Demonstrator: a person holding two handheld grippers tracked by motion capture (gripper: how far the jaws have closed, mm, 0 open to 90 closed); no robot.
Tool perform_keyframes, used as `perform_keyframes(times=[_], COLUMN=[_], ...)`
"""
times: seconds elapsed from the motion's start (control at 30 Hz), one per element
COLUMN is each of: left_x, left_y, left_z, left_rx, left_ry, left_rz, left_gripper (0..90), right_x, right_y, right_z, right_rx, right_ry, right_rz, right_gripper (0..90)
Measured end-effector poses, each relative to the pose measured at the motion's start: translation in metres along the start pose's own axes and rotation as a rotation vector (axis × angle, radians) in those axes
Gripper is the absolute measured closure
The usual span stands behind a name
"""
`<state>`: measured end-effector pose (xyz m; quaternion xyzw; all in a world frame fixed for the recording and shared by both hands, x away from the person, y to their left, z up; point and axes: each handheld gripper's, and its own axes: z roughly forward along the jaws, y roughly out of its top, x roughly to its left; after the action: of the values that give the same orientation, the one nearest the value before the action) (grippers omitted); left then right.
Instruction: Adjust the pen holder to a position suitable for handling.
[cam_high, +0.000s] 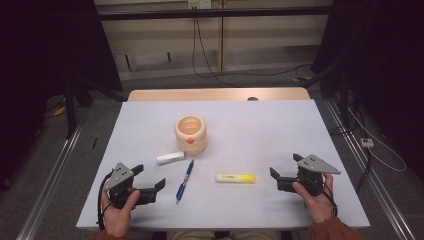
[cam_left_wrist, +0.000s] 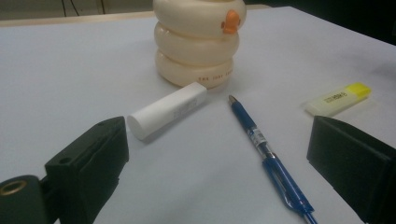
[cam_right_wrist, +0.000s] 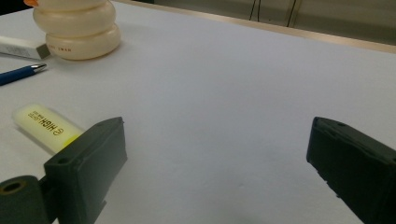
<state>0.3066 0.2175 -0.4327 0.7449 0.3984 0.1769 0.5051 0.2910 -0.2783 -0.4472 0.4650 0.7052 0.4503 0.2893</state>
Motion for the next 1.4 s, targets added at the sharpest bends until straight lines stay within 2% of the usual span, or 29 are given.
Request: perform_keyframes(times=[0.4,0.6,0.7,0.8,0.9,1.1,1.2,1.27,1.4], left_x=[0.0,-0.001,-0.002,-0.002,-0.003,-0.003,-0.002,-0.001,-0.001], left_y=[-0.003,-0.002,-0.002,-0.001,-0.001,-0.002,-0.003,-0.003,-0.003], left_z=[0.0,0.0,0.001,0.002,0.002,0.003,0.002,0.002,0.001], left_rx=[0.013,0.007,0.011,0.013,0.009,0.014,0.013,0.01,0.007], left_ry=[-0.004,-0.01,-0.016,-0.018,-0.02,-0.019,-0.022,-0.02,-0.014], left_rz=[-0.006,0.001,0.003,0.004,0.007,0.008,0.005,0.002,-0.007], left_gripper=[5.4,5.4,5.4,5.4,5.4,5.4,5.4,5.4,5.4], right_x=[0.003,0.008,0.012,0.014,0.015,0.02,0.025,0.027,0.033], right_y=[0.001,0.002,0.004,0.008,0.014,0.026,0.033,0.037,0.047], right_z=[0.003,0.007,0.011,0.014,0.017,0.026,0.033,0.038,0.05], right_rx=[0.0,0.003,-0.008,-0.029,-0.05,-0.044,-0.034,-0.036,-0.032], right_ry=[0.035,0.073,0.078,0.087,0.076,0.101,0.106,0.113,0.143], right_rz=[0.005,0.05,0.028,0.034,0.031,-0.004,-0.032,-0.03,-0.046], right_gripper=[5.3,5.7,5.7,6.2,7.2,6.5,12.6,9.5,9.2])
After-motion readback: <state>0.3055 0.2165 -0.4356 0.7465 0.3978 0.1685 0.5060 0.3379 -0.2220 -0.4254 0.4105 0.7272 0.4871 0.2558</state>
